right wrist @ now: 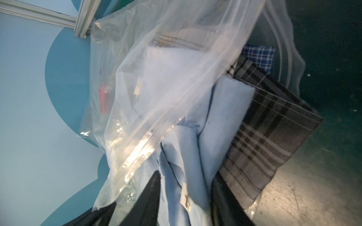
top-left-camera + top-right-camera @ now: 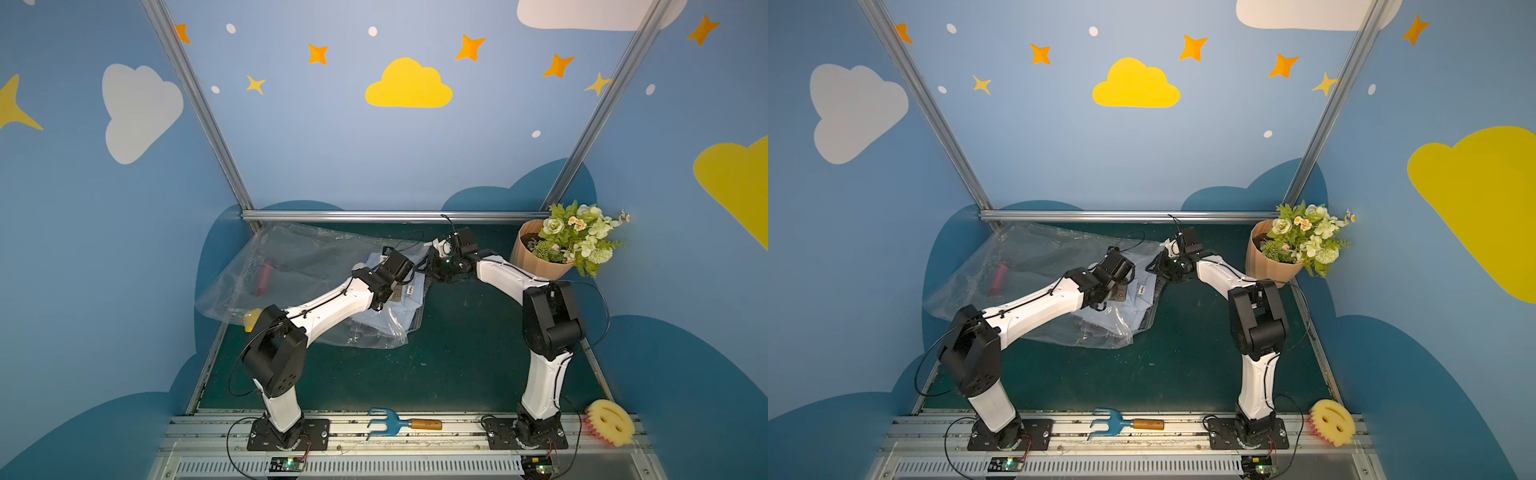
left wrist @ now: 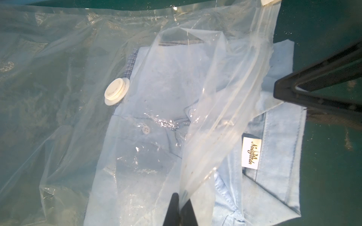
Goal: Take the shirt out of the vacuum bag
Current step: Take out the shirt from the vacuum bag.
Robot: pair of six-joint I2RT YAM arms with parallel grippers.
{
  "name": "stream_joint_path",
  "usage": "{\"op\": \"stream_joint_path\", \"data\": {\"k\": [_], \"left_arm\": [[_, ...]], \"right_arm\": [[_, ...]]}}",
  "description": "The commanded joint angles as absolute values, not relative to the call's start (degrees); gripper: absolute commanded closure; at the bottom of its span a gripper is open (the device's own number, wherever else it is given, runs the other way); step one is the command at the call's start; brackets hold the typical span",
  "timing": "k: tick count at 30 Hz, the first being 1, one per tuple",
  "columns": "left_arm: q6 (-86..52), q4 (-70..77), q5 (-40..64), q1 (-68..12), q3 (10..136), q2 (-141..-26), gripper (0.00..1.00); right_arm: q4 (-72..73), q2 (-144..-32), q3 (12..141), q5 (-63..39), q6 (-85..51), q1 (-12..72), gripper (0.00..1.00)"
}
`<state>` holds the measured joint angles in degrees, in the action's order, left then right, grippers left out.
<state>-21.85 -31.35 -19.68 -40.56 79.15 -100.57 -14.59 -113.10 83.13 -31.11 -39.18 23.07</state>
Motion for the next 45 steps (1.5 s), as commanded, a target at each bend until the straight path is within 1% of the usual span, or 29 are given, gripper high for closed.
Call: {"op": "stream_joint_path", "data": {"k": [1,2,3,6,7,8,9,12,20,28,34,39,45], "left_arm": [[-22.05,-31.46,-20.12,-40.14,79.58,-99.62,0.97],[-22.00,-31.55,-20.32,-40.19,79.49,-99.34,0.97],[-21.93,-31.56,-20.52,-40.17,79.32,-99.22,0.97],[-21.92,-31.73,-20.57,-40.08,79.19,-98.97,0.97],[-21.93,-31.60,-20.58,-40.03,79.10,-99.05,0.97],[-22.10,-31.48,-20.40,-39.99,79.06,-99.06,0.97],[-22.15,-31.53,-20.31,-40.01,79.18,-99.22,0.97],[-22.32,-31.56,-20.47,-39.99,79.10,-99.23,0.97],[-22.11,-30.54,-20.40,-39.31,77.96,-99.99,0.97],[-22.32,-29.99,-19.91,-38.73,77.04,-101.08,0.97],[-22.58,-29.19,-19.65,-38.08,76.03,-101.04,0.97],[-22.46,-28.84,-19.16,-37.51,76.18,-101.56,0.97],[-22.11,-28.94,-18.55,-37.18,77.01,-102.55,0.97]], "right_arm": [[-10.61,-116.23,82.18,-34.36,-40.75,23.02,0.59],[-10.06,-116.72,81.89,-34.48,-40.89,23.09,0.58],[-9.60,-117.42,81.76,-34.70,-41.17,23.11,0.60],[-9.04,-118.23,81.83,-34.29,-41.27,23.19,0.68],[-8.72,-118.42,82.05,-33.94,-41.20,23.29,0.74],[-9.22,-118.66,82.48,-33.49,-41.29,23.27,0.83],[-9.84,-118.73,83.08,-33.50,-41.19,23.27,0.89],[-13.59,-116.79,84.70,-31.29,-39.20,23.38,0.99],[-24.66,-109.49,87.21,-26.65,-34.59,22.42,1.00],[-30.48,-105.97,87.02,-25.27,-32.02,19.82,1.00],[-37.51,-105.12,86.12,-23.30,-25.19,14.37,1.00],[-40.12,-104.63,83.34,-21.37,-20.04,8.64,1.00],[-43.46,-103.56,84.06,-19.33,-15.53,3.96,1.00]]}}
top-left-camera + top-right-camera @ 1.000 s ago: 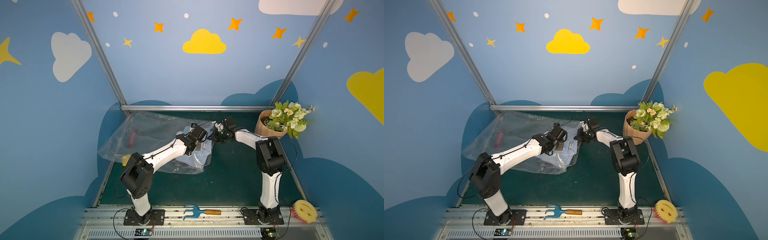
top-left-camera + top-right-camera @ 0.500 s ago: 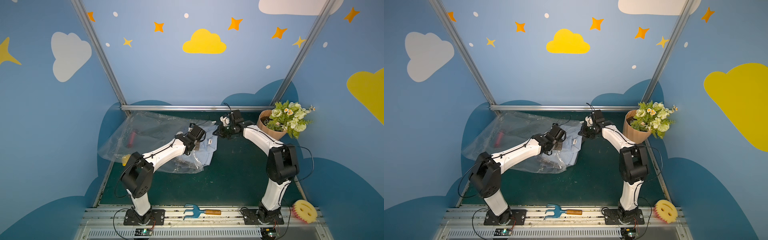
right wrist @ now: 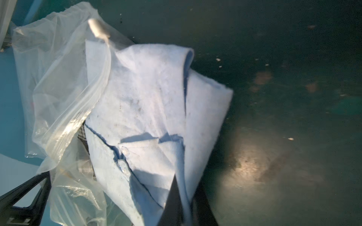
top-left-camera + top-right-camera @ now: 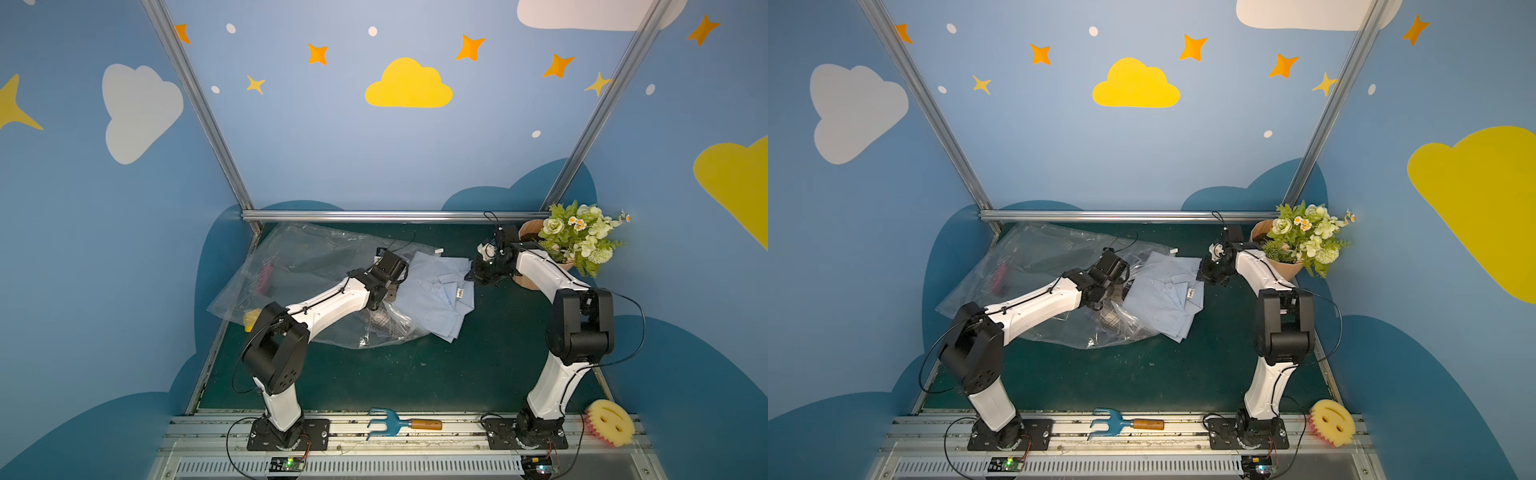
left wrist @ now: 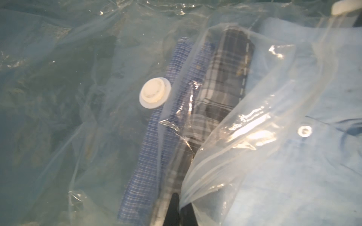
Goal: Take the shirt out of the vacuum bag
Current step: Take out the shirt from the vacuum bag.
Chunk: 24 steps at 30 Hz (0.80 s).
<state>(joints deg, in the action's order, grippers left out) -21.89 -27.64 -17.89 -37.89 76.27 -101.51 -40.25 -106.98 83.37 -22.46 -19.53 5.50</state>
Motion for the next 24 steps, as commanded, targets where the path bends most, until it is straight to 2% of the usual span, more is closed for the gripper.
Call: {"op": "stream_joint_path", "data": {"k": [1,6,13,19,24], "left_arm": [[-22.08,-28.97,-18.39,-37.17,77.14,-102.79,0.97],[-22.30,-28.96,-17.13,-37.13,78.21,-104.08,0.97],[-21.01,-29.09,-17.68,-37.01,79.19,-104.57,0.97],[-21.53,-28.24,-16.05,-36.87,78.93,-105.65,0.97],[-21.75,-28.00,-15.53,-36.91,78.75,-105.88,0.97]], "right_arm": [[-43.68,-103.24,84.22,-19.62,-15.46,3.56,1.00],[-43.78,-102.03,84.59,-23.46,-16.85,2.72,1.00],[-49.55,-98.75,88.35,-21.07,-16.28,1.96,1.00],[-50.02,-96.03,85.83,-19.54,-16.92,0.36,1.00],[-42.99,-98.62,76.66,-22.42,-18.40,-0.31,0.83]]}}
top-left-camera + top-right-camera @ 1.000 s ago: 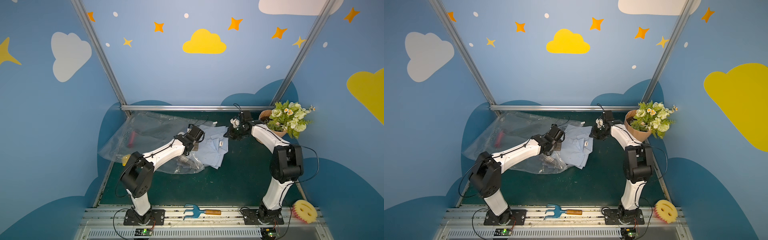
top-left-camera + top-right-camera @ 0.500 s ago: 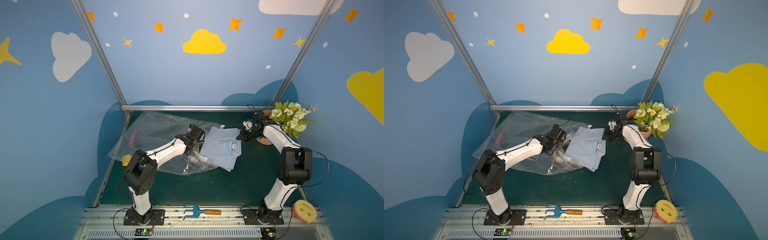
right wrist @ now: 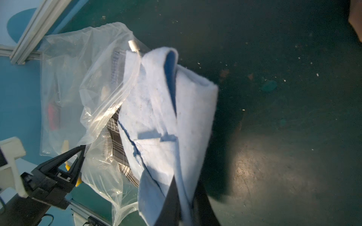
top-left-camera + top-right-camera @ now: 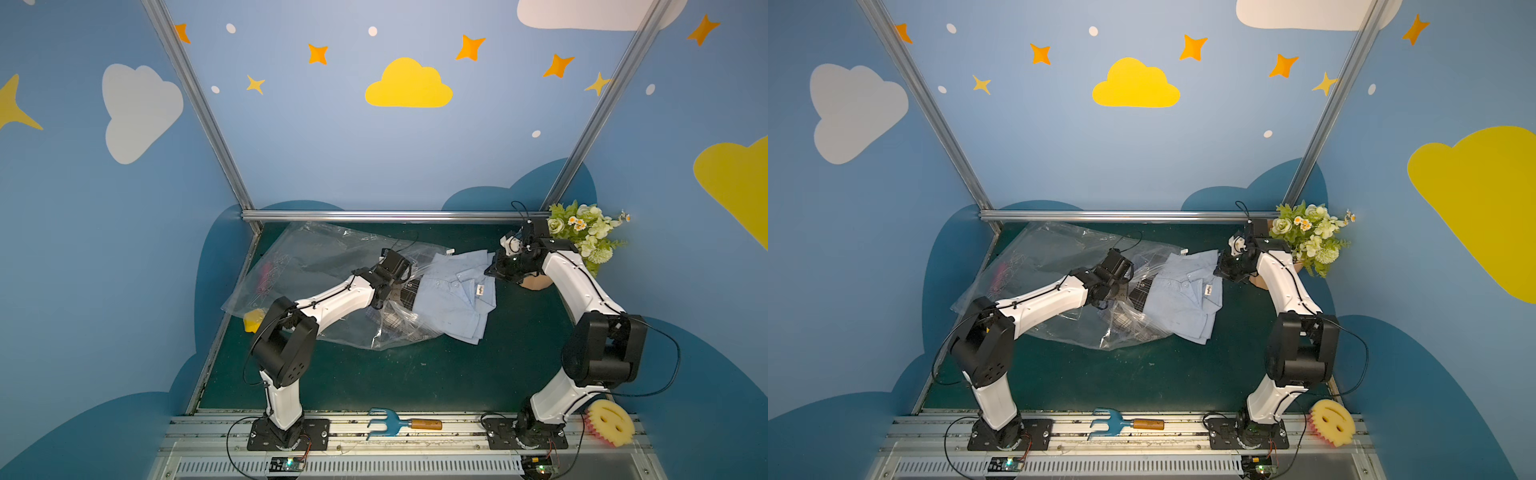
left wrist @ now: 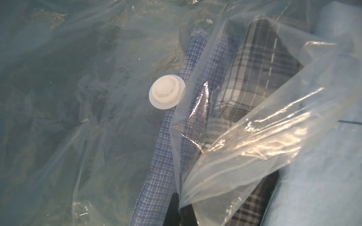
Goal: Take the shirt out of the vacuum bag
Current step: Take out the shirt from the vacuum bag.
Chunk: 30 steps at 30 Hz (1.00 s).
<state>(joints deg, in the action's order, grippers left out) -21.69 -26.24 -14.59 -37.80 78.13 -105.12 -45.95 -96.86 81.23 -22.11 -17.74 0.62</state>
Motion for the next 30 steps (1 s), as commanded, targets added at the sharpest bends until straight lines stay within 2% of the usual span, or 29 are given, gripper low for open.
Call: {"op": "stream_joint_path", "data": {"k": [1,3,7,13,25,30], "left_arm": [[-21.68,-28.09,-15.83,-36.91,78.66,-105.61,0.97],[-21.40,-28.48,-16.68,-36.96,78.43,-105.01,0.97],[-21.07,-28.25,-17.36,-36.15,76.86,-103.63,0.97],[-21.27,-27.08,-17.34,-33.73,75.28,-103.71,0.97],[-19.06,-24.97,-16.95,-24.28,77.18,-105.95,0.96],[-18.19,-24.35,-17.03,-20.89,77.31,-105.73,0.96]], "right_arm": [[-40.87,-99.10,74.76,-23.18,-19.18,-0.66,0.82],[-38.09,-100.01,72.27,-23.98,-20.03,-1.57,0.86],[-35.21,-102.35,69.77,-25.78,-20.97,-4.59,1.00],[-35.34,-102.38,68.73,-24.69,-20.06,-7.70,1.00],[-41.06,-100.59,69.95,-14.52,-16.89,-10.49,1.00],[-41.32,-100.54,70.66,-14.41,-16.67,-12.07,1.00]]}}
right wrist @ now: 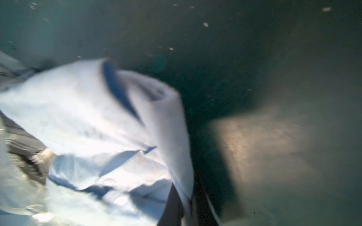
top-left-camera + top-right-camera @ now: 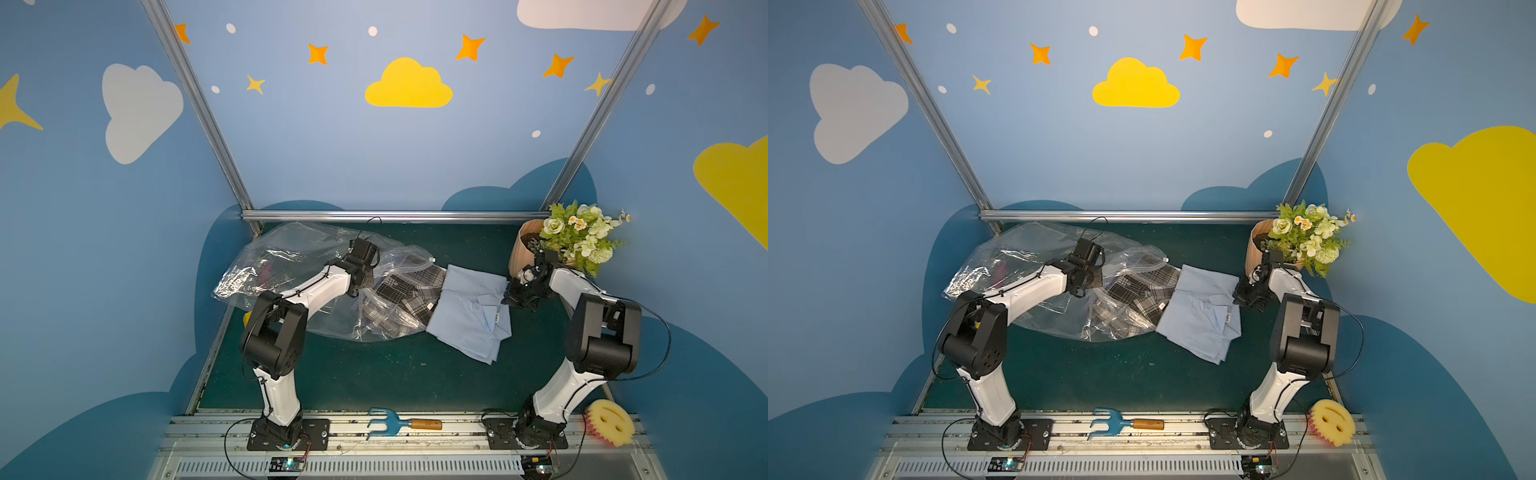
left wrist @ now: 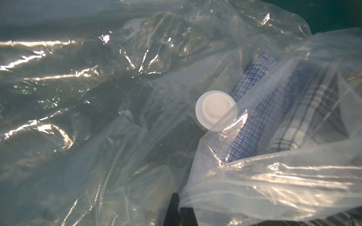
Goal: Take the shirt out of the vacuum bag
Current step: Take out the shirt from the vacuum bag, then place the shirt at the center of the board.
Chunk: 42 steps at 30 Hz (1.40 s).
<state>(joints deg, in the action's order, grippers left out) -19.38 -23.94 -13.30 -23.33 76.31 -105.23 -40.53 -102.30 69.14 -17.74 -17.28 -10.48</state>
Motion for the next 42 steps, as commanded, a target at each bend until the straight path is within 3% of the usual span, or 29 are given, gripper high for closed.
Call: {"op": "stream_joint_path", "data": {"k": [1,9,16,18,22,25,28,35,42], "left_arm": [[-18.11,-24.38,-17.03,-20.27,77.13,-105.68,0.97],[-17.81,-24.06,-17.33,-17.37,76.39,-104.47,0.97],[-18.19,-24.41,-18.27,-14.30,74.23,-101.47,0.97],[-18.41,-24.48,-18.28,-13.25,73.26,-100.29,0.97],[-18.55,-24.59,-18.28,-12.18,71.62,-98.18,0.97],[-18.62,-24.87,-17.94,-12.14,70.89,-97.02,0.97],[-18.85,-24.78,-17.25,-12.21,70.34,-96.27,0.97],[-19.00,-24.13,-16.70,-12.62,69.96,-97.03,0.97],[-19.10,-23.82,-16.01,-12.84,69.92,-97.24,0.97]], "right_arm": [[-41.23,-100.59,70.66,-14.50,-16.68,-12.12,1.00],[-36.64,-105.22,70.52,-16.86,-18.61,-9.83,1.00],[-34.33,-111.73,78.87,-17.59,-23.29,-7.04,0.99],[-34.32,-113.57,82.30,-17.14,-23.91,-6.09,0.93],[-37.12,-116.10,88.02,-16.18,-22.86,-4.61,0.66],[-38.94,-114.95,89.25,-14.05,-21.25,-3.72,0.56],[-40.99,-111.26,88.04,-10.99,-19.60,-2.16,0.52],[-42.95,-100.12,79.17,-6.96,-18.32,7.04,0.55],[-41.15,-101.62,71.97,-10.57,-21.61,13.76,0.60]]}}
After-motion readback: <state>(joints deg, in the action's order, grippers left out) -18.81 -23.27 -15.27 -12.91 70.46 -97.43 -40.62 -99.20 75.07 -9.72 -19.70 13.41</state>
